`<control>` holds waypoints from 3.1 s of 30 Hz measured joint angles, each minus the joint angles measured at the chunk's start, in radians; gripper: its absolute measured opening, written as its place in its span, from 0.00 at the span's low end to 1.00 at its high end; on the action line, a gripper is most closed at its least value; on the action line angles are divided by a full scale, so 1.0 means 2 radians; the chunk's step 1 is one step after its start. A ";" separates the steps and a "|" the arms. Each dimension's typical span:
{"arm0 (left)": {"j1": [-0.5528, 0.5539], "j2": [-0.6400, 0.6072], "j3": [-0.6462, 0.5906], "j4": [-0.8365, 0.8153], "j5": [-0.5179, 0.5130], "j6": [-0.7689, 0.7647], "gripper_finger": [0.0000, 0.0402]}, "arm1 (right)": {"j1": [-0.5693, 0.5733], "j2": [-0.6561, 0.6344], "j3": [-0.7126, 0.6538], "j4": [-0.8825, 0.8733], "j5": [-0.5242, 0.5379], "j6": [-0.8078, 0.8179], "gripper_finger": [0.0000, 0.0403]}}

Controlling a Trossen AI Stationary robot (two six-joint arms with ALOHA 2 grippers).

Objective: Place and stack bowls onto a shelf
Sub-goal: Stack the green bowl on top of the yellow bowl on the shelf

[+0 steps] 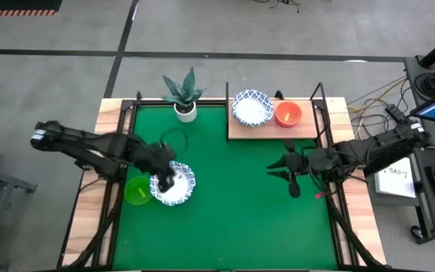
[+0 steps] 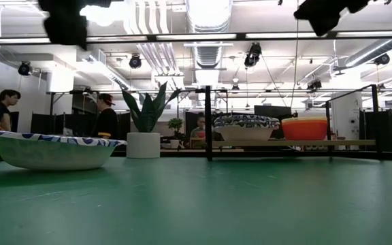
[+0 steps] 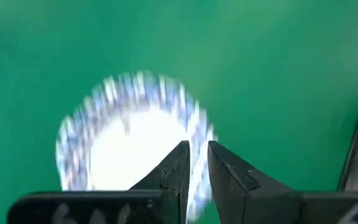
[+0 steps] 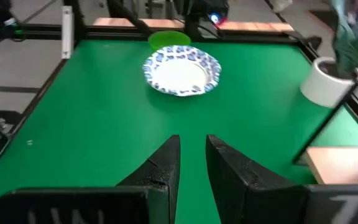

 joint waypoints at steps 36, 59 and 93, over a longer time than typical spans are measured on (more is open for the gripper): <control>-0.236 0.090 -0.184 0.016 0.049 -0.148 0.34 | 0.079 -0.002 -0.047 0.083 0.056 -0.027 0.16; -0.236 0.090 -0.090 -0.036 0.129 -0.123 0.00 | 0.079 -0.002 -0.048 0.083 0.056 -0.027 0.16; 0.056 0.259 0.255 0.096 -0.113 0.551 0.00 | 0.288 -0.065 -0.051 0.094 0.071 -0.109 0.16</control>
